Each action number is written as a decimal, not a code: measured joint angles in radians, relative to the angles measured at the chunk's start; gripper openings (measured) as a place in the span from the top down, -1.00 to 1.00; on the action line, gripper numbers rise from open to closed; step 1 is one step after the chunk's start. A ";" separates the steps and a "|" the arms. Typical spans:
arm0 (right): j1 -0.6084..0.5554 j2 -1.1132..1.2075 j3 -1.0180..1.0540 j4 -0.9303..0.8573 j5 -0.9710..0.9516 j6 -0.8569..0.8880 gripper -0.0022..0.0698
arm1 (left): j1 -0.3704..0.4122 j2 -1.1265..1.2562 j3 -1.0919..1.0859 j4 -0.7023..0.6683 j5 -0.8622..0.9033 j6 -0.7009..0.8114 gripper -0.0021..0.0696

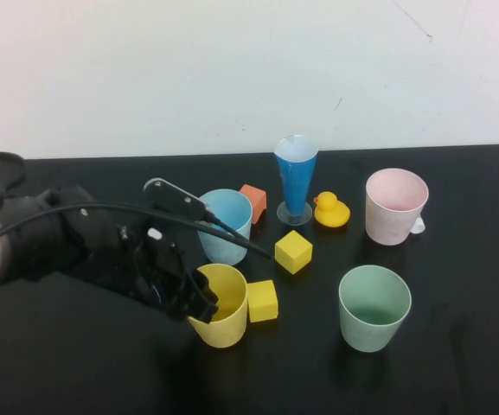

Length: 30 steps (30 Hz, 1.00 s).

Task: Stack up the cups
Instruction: Pick up the yellow cup, then place the yellow cup on the blue cup

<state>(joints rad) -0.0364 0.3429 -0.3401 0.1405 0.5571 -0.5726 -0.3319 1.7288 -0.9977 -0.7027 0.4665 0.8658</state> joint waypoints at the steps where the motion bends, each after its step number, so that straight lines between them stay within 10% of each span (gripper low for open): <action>1: 0.000 0.000 0.000 0.000 -0.002 0.000 0.91 | -0.004 0.002 -0.003 0.002 0.000 0.012 0.27; 7: 0.000 0.000 0.000 0.000 -0.002 0.000 0.91 | -0.007 0.002 -0.082 0.006 0.079 0.017 0.87; 30: 0.000 0.000 0.008 0.000 -0.017 -0.002 0.92 | -0.007 0.063 -0.448 0.403 0.059 -0.319 0.90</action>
<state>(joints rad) -0.0364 0.3429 -0.3318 0.1405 0.5399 -0.5746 -0.3386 1.7922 -1.4457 -0.2996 0.5257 0.5463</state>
